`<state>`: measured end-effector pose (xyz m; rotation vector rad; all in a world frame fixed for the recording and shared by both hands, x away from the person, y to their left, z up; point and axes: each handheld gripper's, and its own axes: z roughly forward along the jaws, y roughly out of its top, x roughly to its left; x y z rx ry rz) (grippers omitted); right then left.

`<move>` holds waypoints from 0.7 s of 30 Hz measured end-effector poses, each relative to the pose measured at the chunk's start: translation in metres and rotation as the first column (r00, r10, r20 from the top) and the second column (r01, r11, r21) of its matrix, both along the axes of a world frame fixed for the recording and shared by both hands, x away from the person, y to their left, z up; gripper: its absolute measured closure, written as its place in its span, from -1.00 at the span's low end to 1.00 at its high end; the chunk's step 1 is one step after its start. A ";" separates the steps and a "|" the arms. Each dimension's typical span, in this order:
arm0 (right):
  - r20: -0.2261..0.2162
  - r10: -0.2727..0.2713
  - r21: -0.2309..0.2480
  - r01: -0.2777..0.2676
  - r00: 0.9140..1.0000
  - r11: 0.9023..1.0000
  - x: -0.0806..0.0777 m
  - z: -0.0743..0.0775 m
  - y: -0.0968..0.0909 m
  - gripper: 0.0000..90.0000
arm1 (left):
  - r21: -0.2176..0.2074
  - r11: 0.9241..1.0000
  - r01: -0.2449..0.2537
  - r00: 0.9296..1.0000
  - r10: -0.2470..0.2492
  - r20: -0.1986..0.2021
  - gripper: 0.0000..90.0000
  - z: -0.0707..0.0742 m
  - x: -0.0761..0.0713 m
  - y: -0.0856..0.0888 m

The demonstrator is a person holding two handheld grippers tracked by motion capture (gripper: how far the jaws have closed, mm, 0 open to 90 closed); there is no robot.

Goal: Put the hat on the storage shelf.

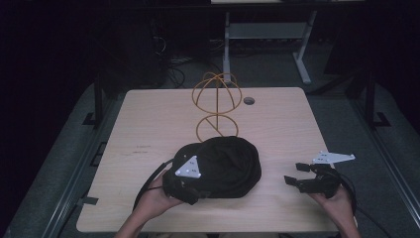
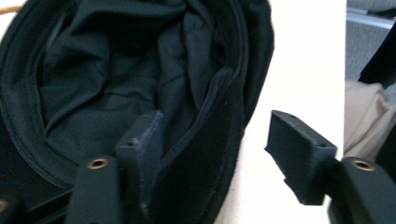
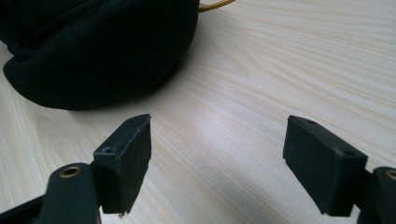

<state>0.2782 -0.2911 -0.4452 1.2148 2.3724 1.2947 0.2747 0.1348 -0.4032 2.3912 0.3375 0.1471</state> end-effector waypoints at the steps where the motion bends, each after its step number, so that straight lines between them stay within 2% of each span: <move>1: 0.000 0.001 0.000 -0.001 1.000 1.000 0.000 0.000 0.000 -0.48 | 0.022 1.000 0.010 1.000 -0.010 0.005 -0.14 -0.002 0.002 0.000; 3: -0.004 0.005 -0.002 -0.005 1.000 1.000 0.000 0.000 0.001 -0.48 | 0.051 0.999 0.019 1.000 -0.019 0.004 -0.02 -0.006 0.004 -0.001; 5: -0.005 0.005 -0.001 -0.005 1.000 1.000 0.000 0.000 0.001 -0.48 | 0.050 0.999 0.014 1.000 -0.014 0.001 0.01 -0.009 0.004 -0.002; 6: -0.006 0.006 -0.001 -0.006 1.000 1.000 0.000 -0.001 0.001 -0.48 | 0.074 0.997 0.028 1.000 -0.029 0.005 0.06 -0.010 0.004 -0.002; 8: -0.009 0.008 -0.003 -0.008 1.000 1.000 0.000 -0.001 0.002 -0.48 | 0.082 0.996 0.030 0.999 -0.032 0.020 0.15 -0.012 0.004 -0.004; 9: -0.008 0.011 -0.005 -0.011 1.000 1.000 0.001 -0.001 0.003 -0.48 | 0.095 0.995 0.036 0.998 -0.040 0.044 0.23 -0.013 0.004 -0.005; 14: -0.017 0.008 -0.005 -0.009 1.000 1.000 0.000 -0.001 0.004 -0.48 | 0.097 0.994 0.048 0.997 -0.053 0.057 0.40 -0.013 0.004 -0.007; 15: -0.012 0.012 -0.006 -0.012 1.000 1.000 0.001 -0.001 0.004 -0.48 | 0.106 0.993 0.060 0.995 -0.069 0.077 0.40 -0.013 0.003 -0.008; 18: -0.012 0.014 -0.008 -0.014 1.000 1.000 0.000 -0.001 0.005 -0.48 | 0.131 0.988 0.083 0.987 -0.099 0.123 0.57 -0.010 0.000 -0.011; 21: -0.012 0.013 -0.007 -0.013 1.000 1.000 0.000 -0.001 0.005 -0.48 | 0.122 0.988 0.091 0.983 -0.109 0.146 0.71 -0.006 -0.003 -0.013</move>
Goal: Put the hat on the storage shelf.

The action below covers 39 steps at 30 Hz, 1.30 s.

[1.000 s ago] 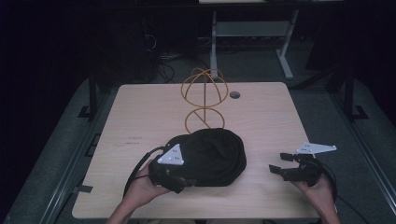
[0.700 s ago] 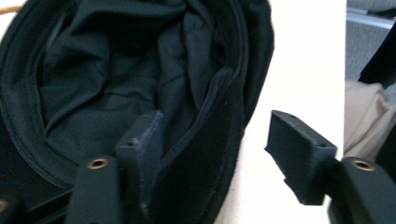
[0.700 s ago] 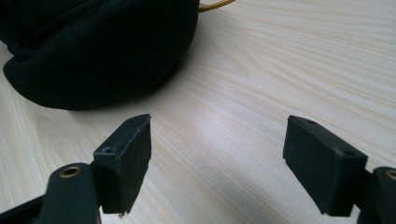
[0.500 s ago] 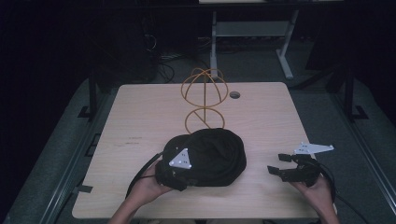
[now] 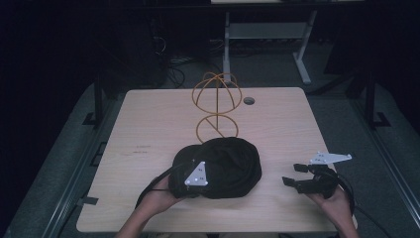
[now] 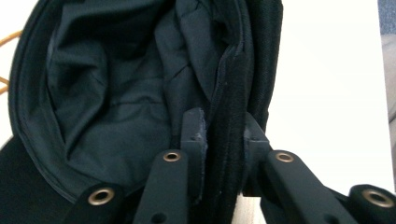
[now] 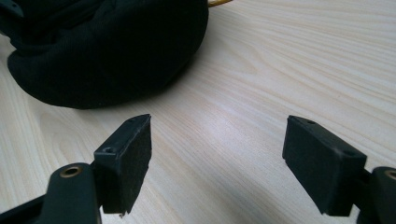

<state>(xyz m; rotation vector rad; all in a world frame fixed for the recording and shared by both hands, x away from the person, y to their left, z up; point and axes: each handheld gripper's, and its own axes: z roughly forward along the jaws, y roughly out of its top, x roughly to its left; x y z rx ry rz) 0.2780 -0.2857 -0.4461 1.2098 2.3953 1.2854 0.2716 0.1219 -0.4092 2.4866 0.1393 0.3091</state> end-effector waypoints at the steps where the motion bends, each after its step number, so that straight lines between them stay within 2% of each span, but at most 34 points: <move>1: 0.000 0.000 0.000 0.000 1.000 1.000 0.000 0.000 0.000 -0.48 | -0.004 1.000 0.003 1.000 -0.003 0.004 0.71 0.001 -0.001 0.000; 3: -0.001 0.000 -0.001 0.000 1.000 1.000 0.000 0.000 0.000 -0.48 | -0.018 1.000 0.011 1.000 -0.010 0.010 0.75 0.005 -0.002 0.001; 4: 0.000 0.000 -0.001 0.000 1.000 1.000 0.000 0.000 0.000 -0.48 | -0.050 0.999 0.017 1.000 -0.017 0.004 0.80 0.010 -0.003 0.003; 5: 0.000 0.000 -0.001 0.000 1.000 1.000 0.000 0.000 0.000 -0.48 | -0.050 0.999 0.017 1.000 -0.017 0.004 0.81 0.010 -0.003 0.003; 6: 0.000 0.000 -0.001 0.000 1.000 1.000 0.000 0.000 0.000 -0.48 | -0.090 0.996 0.015 1.000 -0.015 -0.003 0.83 0.015 -0.004 0.005; 7: 0.000 0.000 -0.001 0.000 1.000 1.000 0.000 0.000 0.000 -0.48 | -0.090 0.996 0.015 1.000 -0.015 -0.003 0.83 0.015 -0.004 0.005; 8: 0.000 0.001 0.001 -0.001 1.000 1.000 0.000 0.000 0.000 -0.48 | -0.137 0.991 0.012 1.000 -0.014 -0.013 0.84 0.021 -0.004 0.009; 9: 0.000 0.001 0.001 -0.001 1.000 1.000 0.000 0.000 0.000 -0.48 | -0.137 0.991 0.012 1.000 -0.014 -0.013 0.85 0.021 -0.004 0.009; 11: 0.002 0.002 0.013 -0.002 1.000 1.000 0.000 0.001 0.001 -0.48 | -0.184 0.983 0.006 1.000 -0.012 -0.029 0.85 0.025 -0.004 0.014; 12: 0.006 0.014 0.046 -0.014 1.000 0.999 0.000 0.002 0.001 -0.48 | -0.220 0.975 -0.002 0.999 -0.008 -0.044 0.85 0.028 -0.005 0.018; 13: 0.006 0.014 0.046 -0.014 1.000 0.999 0.000 0.002 0.001 -0.48 | -0.220 0.975 -0.002 0.999 -0.008 -0.044 0.85 0.028 -0.005 0.018; 14: 0.003 0.027 0.086 -0.027 1.000 0.996 -0.001 0.006 0.003 -0.48 | -0.236 0.972 -0.003 0.999 -0.007 -0.043 0.85 0.029 -0.005 0.020; 15: 0.003 0.027 0.086 -0.027 1.000 0.996 -0.001 0.006 0.003 -0.48 | -0.255 0.967 -0.008 0.999 -0.004 -0.049 0.85 0.030 -0.005 0.022; 17: 0.006 0.040 0.105 -0.040 0.999 0.994 -0.002 0.010 0.008 -0.48 | -0.304 0.952 -0.021 0.998 0.000 -0.069 0.86 0.032 -0.005 0.027; 18: 0.016 0.056 0.111 -0.058 0.998 0.992 -0.003 0.013 0.012 -0.49 | -0.339 0.940 -0.032 0.996 0.002 -0.088 0.86 0.034 -0.004 0.031; 19: 0.016 0.056 0.111 -0.058 0.998 0.992 -0.003 0.013 0.012 -0.49 | -0.339 0.940 -0.032 0.996 0.002 -0.088 0.86 0.034 -0.004 0.031; 20: 0.020 0.061 0.108 -0.063 0.998 0.992 -0.003 0.015 0.014 -0.49 | -0.366 0.930 -0.042 0.994 0.003 -0.107 0.86 0.036 -0.002 0.036; 21: 0.027 0.073 0.112 -0.076 0.997 0.991 -0.004 0.018 0.018 -0.49 | -0.381 0.924 -0.045 0.994 0.003 -0.111 0.86 0.036 -0.001 0.038; 22: 0.037 0.085 0.121 -0.089 0.996 0.989 -0.005 0.022 0.023 -0.49 | -0.418 0.906 -0.059 0.992 0.008 -0.124 0.86 0.039 0.000 0.044; 23: 0.037 0.085 0.121 -0.089 0.996 0.989 -0.005 0.022 0.023 -0.49 | -0.418 0.906 -0.059 0.992 0.008 -0.124 0.86 0.039 0.000 0.044; 24: 0.048 0.104 0.120 -0.109 0.993 0.987 -0.006 0.028 0.029 -0.48 | -0.452 0.889 -0.070 0.991 0.009 -0.137 0.86 0.041 0.001 0.049; 25: 0.048 0.104 0.120 -0.109 0.993 0.987 -0.006 0.028 0.029 -0.48 | -0.452 0.889 -0.070 0.991 0.009 -0.137 0.86 0.041 0.001 0.049; 27: 0.058 0.120 0.117 -0.126 0.991 0.985 -0.005 0.033 0.034 -0.48 | -0.491 0.867 -0.082 0.988 0.007 -0.153 0.86 0.044 0.003 0.055; 29: 0.070 0.129 0.119 -0.136 0.989 0.983 -0.006 0.038 0.039 -0.48 | -0.517 0.851 -0.090 0.987 0.006 -0.162 0.86 0.045 0.004 0.058; 30: 0.084 0.139 0.123 -0.149 0.987 0.981 -0.007 0.044 0.044 -0.48 | -0.536 0.839 -0.095 0.986 0.004 -0.168 0.86 0.047 0.004 0.060; 31: 0.084 0.139 0.123 -0.149 0.987 0.981 -0.007 0.044 0.044 -0.48 | -0.536 0.839 -0.095 0.986 0.004 -0.168 0.86 0.047 0.004 0.060; 34: 0.117 0.165 0.138 -0.180 0.979 0.974 -0.008 0.056 0.054 -0.48 | -0.552 0.829 -0.093 0.985 -0.003 -0.170 0.87 0.050 0.004 0.062; 35: 0.117 0.165 0.138 -0.180 0.979 0.974 -0.008 0.056 0.054 -0.48 | -0.555 0.827 -0.093 0.985 -0.005 -0.172 0.87 0.051 0.004 0.063; 36: 0.126 0.179 0.144 -0.197 0.976 0.970 -0.008 0.061 0.059 -0.48 | -0.557 0.825 -0.091 0.985 -0.008 -0.172 0.87 0.051 0.004 0.063; 39: 0.133 0.194 0.142 -0.212 0.972 0.967 -0.008 0.065 0.064 -0.49 | -0.555 0.827 -0.086 0.985 -0.011 -0.170 0.87 0.053 0.003 0.063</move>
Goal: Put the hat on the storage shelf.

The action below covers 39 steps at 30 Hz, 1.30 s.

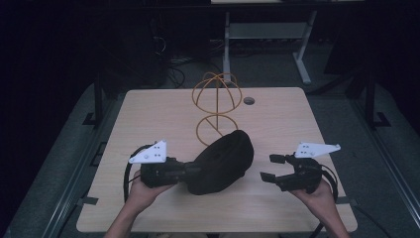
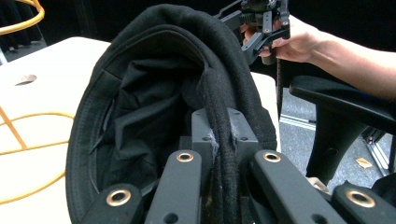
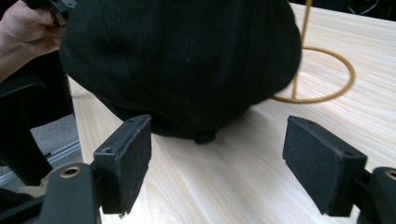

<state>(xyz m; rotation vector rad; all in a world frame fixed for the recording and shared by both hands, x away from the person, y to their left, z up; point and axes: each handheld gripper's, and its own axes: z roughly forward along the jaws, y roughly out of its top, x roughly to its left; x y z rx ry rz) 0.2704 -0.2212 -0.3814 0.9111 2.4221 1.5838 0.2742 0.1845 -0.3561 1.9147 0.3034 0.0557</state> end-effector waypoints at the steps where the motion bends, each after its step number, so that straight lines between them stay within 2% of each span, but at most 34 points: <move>1: 0.003 0.006 -0.001 -0.006 1.000 1.000 0.000 0.001 0.001 -0.49 | 0.001 1.000 0.003 1.000 -0.003 0.001 0.87 0.000 0.000 0.000; 6: -0.008 0.022 0.019 -0.022 1.000 1.000 0.001 0.001 0.008 -0.50 | 0.002 1.000 -0.028 1.000 0.028 -0.006 0.87 0.001 0.000 0.001; 7: -0.014 0.026 0.043 -0.025 1.000 0.999 0.001 0.000 0.010 -0.50 | -0.003 0.999 -0.033 0.999 0.033 -0.012 0.87 0.000 0.001 0.003; 13: -0.023 0.035 0.064 -0.033 0.999 0.997 0.005 -0.004 0.020 -0.51 | -0.019 0.999 -0.029 0.999 0.028 -0.019 0.87 0.002 0.003 0.004; 16: -0.030 0.027 0.079 -0.024 0.999 0.997 0.010 -0.006 0.025 -0.53 | -0.043 0.999 -0.026 0.999 0.025 -0.021 0.87 0.004 0.004 0.003; 21: -0.009 0.002 0.107 -0.001 1.000 0.994 0.014 -0.003 0.028 -0.54 | -0.079 0.997 -0.021 1.000 0.020 -0.018 0.87 0.010 0.004 0.004; 27: 0.031 -0.016 0.161 0.011 0.999 0.987 0.016 0.010 0.027 -0.54 | -0.113 0.994 0.005 1.000 -0.005 0.000 0.87 0.024 0.002 0.002; 28: 0.026 -0.018 0.169 0.013 0.999 0.985 0.016 0.012 0.027 -0.53 | -0.114 0.993 0.006 1.000 -0.006 0.002 0.87 0.025 0.001 0.001; 30: 0.043 -0.016 0.180 0.008 0.999 0.984 0.016 0.014 0.027 -0.47 | -0.114 0.993 0.021 1.000 -0.019 0.012 0.87 0.028 0.000 -0.001; 31: 0.053 -0.010 0.196 -0.001 0.999 0.981 0.017 0.015 0.028 -0.32 | -0.112 0.993 0.024 1.000 -0.022 0.019 0.87 0.029 -0.001 -0.002; 32: 0.053 -0.010 0.196 -0.001 0.999 0.981 0.017 0.015 0.028 -0.32 | -0.112 0.993 0.031 0.999 -0.029 0.020 0.87 0.030 -0.002 -0.003; 33: 0.069 -0.003 0.206 -0.012 0.998 0.979 0.017 0.015 0.029 -0.11 | -0.119 0.992 0.039 0.999 -0.037 0.019 0.87 0.032 -0.002 -0.004; 34: 0.069 -0.003 0.206 -0.012 0.998 0.979 0.017 0.015 0.029 -0.11 | -0.119 0.992 0.039 0.999 -0.037 0.019 0.87 0.032 -0.002 -0.004; 35: 0.079 -0.002 0.206 -0.014 0.997 0.978 0.017 0.015 0.029 -0.03 | -0.119 0.992 0.051 0.999 -0.048 0.022 0.87 0.032 -0.002 -0.005; 38: 0.104 -0.004 0.215 -0.018 0.995 0.976 0.017 0.016 0.031 0.42 | -0.126 0.990 0.064 0.998 -0.062 0.021 0.87 0.033 -0.003 -0.006; 39: 0.116 -0.001 0.219 -0.025 0.993 0.975 0.018 0.016 0.032 0.69 | -0.128 0.990 0.062 0.998 -0.060 0.023 0.87 0.034 -0.003 -0.007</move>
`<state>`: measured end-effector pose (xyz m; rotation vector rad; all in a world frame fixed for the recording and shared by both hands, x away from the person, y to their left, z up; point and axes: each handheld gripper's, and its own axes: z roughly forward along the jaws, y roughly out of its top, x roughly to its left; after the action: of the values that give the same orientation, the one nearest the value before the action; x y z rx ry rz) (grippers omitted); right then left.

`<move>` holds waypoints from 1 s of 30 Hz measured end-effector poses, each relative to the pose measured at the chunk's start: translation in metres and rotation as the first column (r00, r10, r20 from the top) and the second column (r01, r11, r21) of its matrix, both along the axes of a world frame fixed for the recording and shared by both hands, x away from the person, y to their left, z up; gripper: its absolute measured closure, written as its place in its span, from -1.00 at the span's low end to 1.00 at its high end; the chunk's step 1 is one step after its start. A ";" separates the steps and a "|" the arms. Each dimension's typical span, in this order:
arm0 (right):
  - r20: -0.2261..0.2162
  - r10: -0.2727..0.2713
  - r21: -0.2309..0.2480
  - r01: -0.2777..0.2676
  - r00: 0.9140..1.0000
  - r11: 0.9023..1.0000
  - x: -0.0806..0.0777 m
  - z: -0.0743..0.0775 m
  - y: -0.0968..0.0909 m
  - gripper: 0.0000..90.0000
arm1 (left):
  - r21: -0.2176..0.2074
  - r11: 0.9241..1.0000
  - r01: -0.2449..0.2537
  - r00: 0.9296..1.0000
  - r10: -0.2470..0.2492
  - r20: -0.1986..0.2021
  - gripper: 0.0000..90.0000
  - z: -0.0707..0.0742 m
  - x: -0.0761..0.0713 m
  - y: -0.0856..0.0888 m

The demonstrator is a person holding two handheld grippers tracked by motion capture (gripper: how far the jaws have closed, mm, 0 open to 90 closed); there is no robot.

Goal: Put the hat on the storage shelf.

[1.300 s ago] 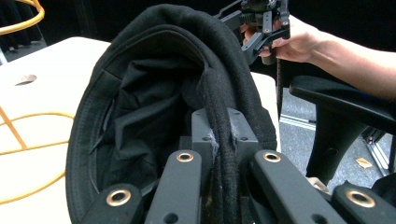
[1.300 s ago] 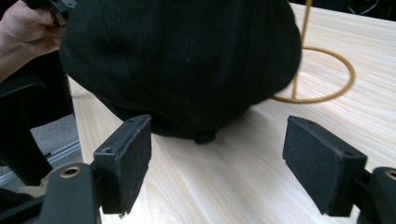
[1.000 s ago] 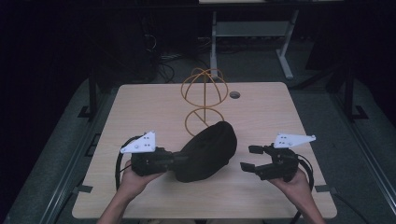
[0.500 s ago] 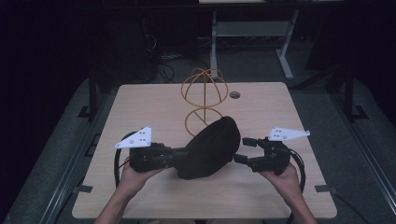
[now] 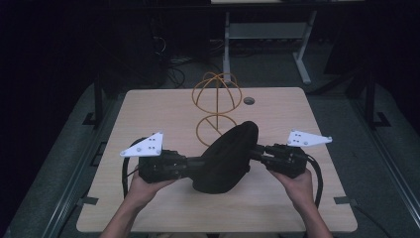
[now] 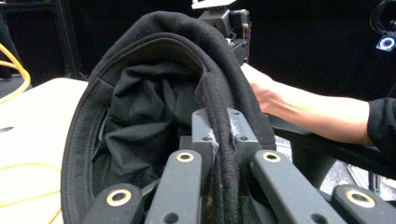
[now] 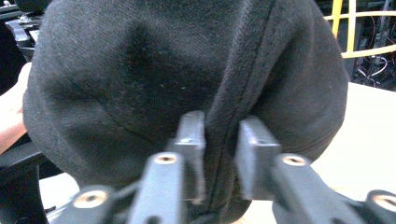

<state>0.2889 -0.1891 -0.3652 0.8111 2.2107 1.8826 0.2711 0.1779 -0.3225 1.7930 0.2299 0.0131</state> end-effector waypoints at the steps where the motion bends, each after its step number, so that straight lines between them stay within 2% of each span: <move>1: 0.000 0.000 0.000 0.000 1.000 1.000 0.000 0.000 0.000 0.69 | 0.000 1.000 0.000 1.000 0.000 0.000 0.87 0.000 0.000 0.000; 4: 0.005 -0.003 -0.004 0.003 1.000 1.000 0.001 0.001 0.001 0.89 | -0.002 1.000 -0.005 1.000 0.005 0.000 0.87 -0.001 0.000 0.002; 8: 0.008 -0.008 0.002 0.008 1.000 1.000 0.001 0.002 -0.002 0.91 | 0.003 1.000 -0.016 1.000 0.016 -0.005 0.87 -0.004 0.001 0.006; 13: 0.031 -0.017 0.004 0.017 0.999 1.000 -0.002 0.011 -0.004 0.91 | -0.007 1.000 -0.022 1.000 0.021 -0.019 0.85 -0.009 0.002 0.010; 17: 0.045 -0.019 0.006 0.019 0.999 1.000 -0.003 0.021 -0.004 0.92 | -0.008 1.000 -0.026 0.999 0.025 -0.027 0.83 -0.013 0.003 0.014; 20: 0.052 -0.022 0.017 0.021 0.998 1.000 -0.003 0.030 -0.005 0.92 | 0.010 0.999 -0.034 0.999 0.034 -0.031 0.81 -0.015 0.004 0.014; 22: 0.072 -0.022 0.029 0.020 0.997 0.999 -0.004 0.042 -0.007 0.92 | 0.033 0.998 -0.046 0.998 0.047 -0.032 0.75 -0.016 0.004 0.013; 25: 0.084 -0.020 0.037 0.017 0.996 0.999 -0.006 0.049 -0.008 0.92 | 0.042 0.998 -0.043 0.999 0.044 -0.030 0.73 -0.018 0.005 0.012; 26: 0.098 -0.024 0.034 0.021 0.995 0.999 -0.007 0.057 -0.008 0.92 | 0.036 0.998 -0.044 0.998 0.046 -0.033 0.74 -0.020 0.004 0.011; 30: 0.108 -0.020 0.040 0.016 0.994 0.999 -0.007 0.065 -0.009 0.93 | 0.059 0.997 -0.051 0.998 0.053 -0.040 0.70 -0.026 0.005 0.008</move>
<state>0.2817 -0.1976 -0.2998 0.7145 2.1028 1.9188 0.2763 0.1858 -0.3483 1.8462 0.3090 0.0197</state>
